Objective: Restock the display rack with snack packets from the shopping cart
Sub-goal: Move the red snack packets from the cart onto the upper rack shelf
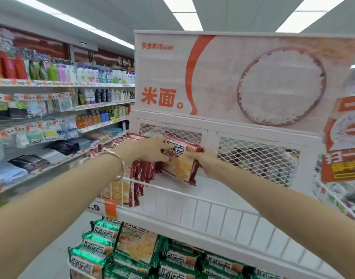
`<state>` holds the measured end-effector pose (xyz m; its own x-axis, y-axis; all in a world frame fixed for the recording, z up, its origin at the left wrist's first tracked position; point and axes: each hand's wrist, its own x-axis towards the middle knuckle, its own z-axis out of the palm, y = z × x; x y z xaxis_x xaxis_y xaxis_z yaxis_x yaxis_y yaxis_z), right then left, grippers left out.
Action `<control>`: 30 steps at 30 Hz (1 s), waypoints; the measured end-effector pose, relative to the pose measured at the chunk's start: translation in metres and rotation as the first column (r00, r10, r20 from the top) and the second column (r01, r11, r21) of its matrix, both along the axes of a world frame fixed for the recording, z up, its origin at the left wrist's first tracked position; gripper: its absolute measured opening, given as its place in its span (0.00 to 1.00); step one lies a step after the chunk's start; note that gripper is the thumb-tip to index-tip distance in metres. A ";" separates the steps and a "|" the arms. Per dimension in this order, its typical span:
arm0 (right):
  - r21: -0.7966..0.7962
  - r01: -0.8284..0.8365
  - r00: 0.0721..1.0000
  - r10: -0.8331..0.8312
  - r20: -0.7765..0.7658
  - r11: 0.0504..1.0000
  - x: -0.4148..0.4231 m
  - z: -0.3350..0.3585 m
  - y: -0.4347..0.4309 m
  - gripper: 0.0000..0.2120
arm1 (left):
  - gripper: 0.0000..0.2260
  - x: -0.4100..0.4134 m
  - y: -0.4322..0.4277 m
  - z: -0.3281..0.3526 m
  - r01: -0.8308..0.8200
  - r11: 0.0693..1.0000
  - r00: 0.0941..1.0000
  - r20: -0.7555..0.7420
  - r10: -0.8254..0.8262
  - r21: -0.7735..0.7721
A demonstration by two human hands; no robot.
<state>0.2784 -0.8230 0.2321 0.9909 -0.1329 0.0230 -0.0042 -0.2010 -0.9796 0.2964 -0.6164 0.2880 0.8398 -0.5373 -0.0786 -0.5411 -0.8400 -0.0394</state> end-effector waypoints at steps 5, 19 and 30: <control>-0.429 0.179 0.975 -0.103 0.195 0.885 0.015 -0.021 -0.013 0.17 | 0.32 0.023 -0.016 -0.026 0.010 0.946 0.981 0.182 -0.072 0.323; -0.881 0.470 0.771 0.509 0.384 -0.047 0.025 -0.075 -0.046 0.37 | 0.39 0.032 -0.013 -0.036 -0.029 0.966 0.987 0.161 -0.013 0.257; -0.953 0.285 0.824 0.481 0.299 0.103 -0.023 0.039 0.033 0.31 | 0.17 -0.027 0.082 0.021 -0.104 0.868 0.979 0.104 0.175 -0.485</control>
